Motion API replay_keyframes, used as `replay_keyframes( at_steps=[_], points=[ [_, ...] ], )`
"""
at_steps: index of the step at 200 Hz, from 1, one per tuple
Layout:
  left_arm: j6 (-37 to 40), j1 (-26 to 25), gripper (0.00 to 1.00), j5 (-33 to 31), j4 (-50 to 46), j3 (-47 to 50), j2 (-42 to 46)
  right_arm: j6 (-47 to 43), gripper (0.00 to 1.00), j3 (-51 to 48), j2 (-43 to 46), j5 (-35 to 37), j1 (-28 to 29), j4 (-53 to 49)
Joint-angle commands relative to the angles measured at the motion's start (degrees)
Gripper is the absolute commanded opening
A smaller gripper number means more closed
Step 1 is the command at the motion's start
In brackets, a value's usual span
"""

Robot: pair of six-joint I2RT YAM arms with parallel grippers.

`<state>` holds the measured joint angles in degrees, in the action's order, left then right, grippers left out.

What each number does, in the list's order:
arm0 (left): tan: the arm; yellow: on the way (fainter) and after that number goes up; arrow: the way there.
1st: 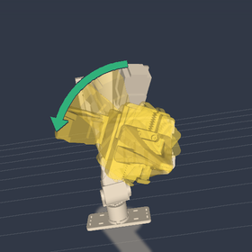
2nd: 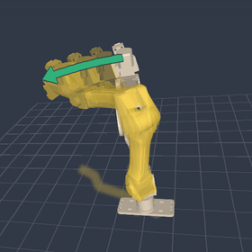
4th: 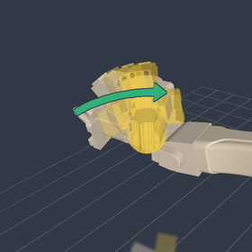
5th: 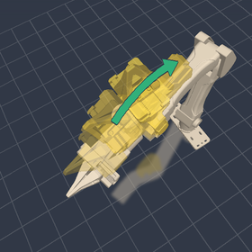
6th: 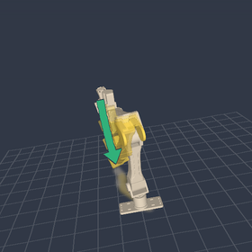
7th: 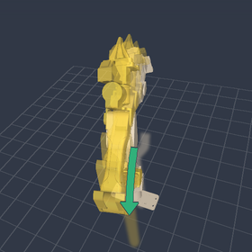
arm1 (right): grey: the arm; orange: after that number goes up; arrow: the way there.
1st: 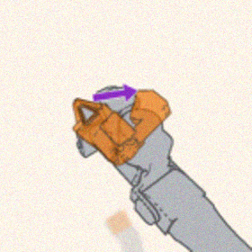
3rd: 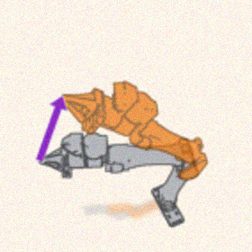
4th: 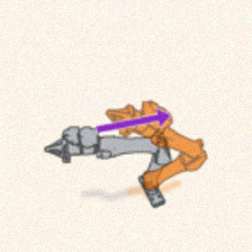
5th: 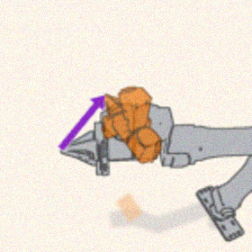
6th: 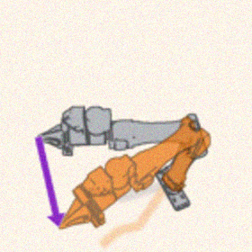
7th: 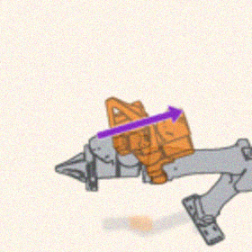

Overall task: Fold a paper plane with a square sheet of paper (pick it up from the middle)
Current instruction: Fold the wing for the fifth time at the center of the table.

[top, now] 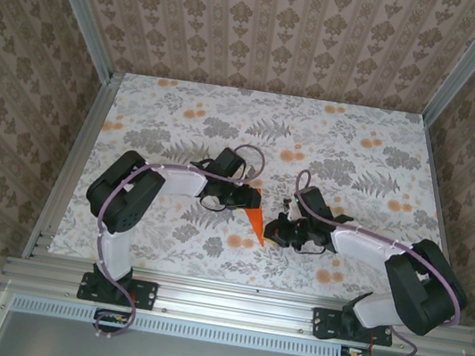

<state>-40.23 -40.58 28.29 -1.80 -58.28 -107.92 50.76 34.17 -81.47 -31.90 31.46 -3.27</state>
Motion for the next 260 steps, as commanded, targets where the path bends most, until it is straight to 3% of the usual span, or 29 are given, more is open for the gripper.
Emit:
replay_keyframes(
  at_steps=[1,73,105,209,260],
  points=[
    [1.56,-0.23,0.41,-2.15,-3.34,-0.13,-2.47,-0.07,0.08,3.36,-1.28,-0.14,0.35,0.81],
    [1.62,-0.46,0.41,-1.93,-3.65,-0.93,-2.7,0.33,0.09,7.43,-15.39,-1.97,0.0,7.79],
    [1.09,-0.47,0.41,-1.69,-3.39,-1.11,-2.37,-3.34,0.07,5.25,-18.73,-0.09,-0.66,3.85],
    [-1.54,-0.45,0.5,1.85,2.31,-0.22,6.85,-2.44,0.05,0.7,-20.22,-1.23,-0.71,7.89],
    [-3.72,-0.38,0.51,1.38,7.13,2.86,5.16,-2.23,0.05,0.48,-20.57,-1.2,-0.7,8.19]
  ],
)
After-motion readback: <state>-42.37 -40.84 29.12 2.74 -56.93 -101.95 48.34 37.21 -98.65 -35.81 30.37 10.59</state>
